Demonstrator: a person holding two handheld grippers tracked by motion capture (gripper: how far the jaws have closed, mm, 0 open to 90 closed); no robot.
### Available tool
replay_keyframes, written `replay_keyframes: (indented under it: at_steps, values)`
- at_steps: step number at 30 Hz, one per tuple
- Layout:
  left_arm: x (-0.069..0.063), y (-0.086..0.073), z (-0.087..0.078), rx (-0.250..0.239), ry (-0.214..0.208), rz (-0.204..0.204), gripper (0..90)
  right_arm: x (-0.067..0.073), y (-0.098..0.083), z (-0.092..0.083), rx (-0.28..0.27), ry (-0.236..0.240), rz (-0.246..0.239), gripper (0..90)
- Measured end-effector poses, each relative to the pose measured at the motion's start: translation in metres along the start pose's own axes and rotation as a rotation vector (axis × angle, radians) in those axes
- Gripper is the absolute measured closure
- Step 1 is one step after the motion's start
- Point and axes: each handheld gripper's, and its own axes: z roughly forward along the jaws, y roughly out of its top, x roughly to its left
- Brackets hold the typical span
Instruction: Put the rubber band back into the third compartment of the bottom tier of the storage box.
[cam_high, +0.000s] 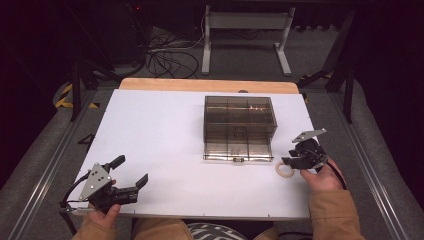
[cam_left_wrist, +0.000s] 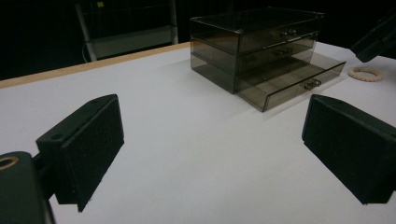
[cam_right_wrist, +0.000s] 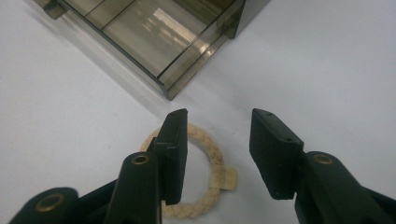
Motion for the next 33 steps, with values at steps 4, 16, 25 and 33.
replay_keyframes:
  at_steps: [4,16,25,33]
  values:
    - [0.000,0.000,0.000,0.000,0.002,0.001,6.2,0.000,-0.001,0.005,0.033,0.011,-0.006,60.4]
    - [0.000,0.000,0.000,-0.001,0.004,0.001,6.2,0.000,-0.002,0.019,0.091,0.051,-0.034,72.0]
    - [0.000,0.000,-0.001,-0.001,0.002,0.002,6.2,-0.001,-0.004,0.021,0.097,0.061,-0.057,83.4]
    - [0.000,0.000,-0.001,-0.003,0.001,0.001,6.2,0.000,-0.003,0.021,0.097,0.052,-0.069,85.0]
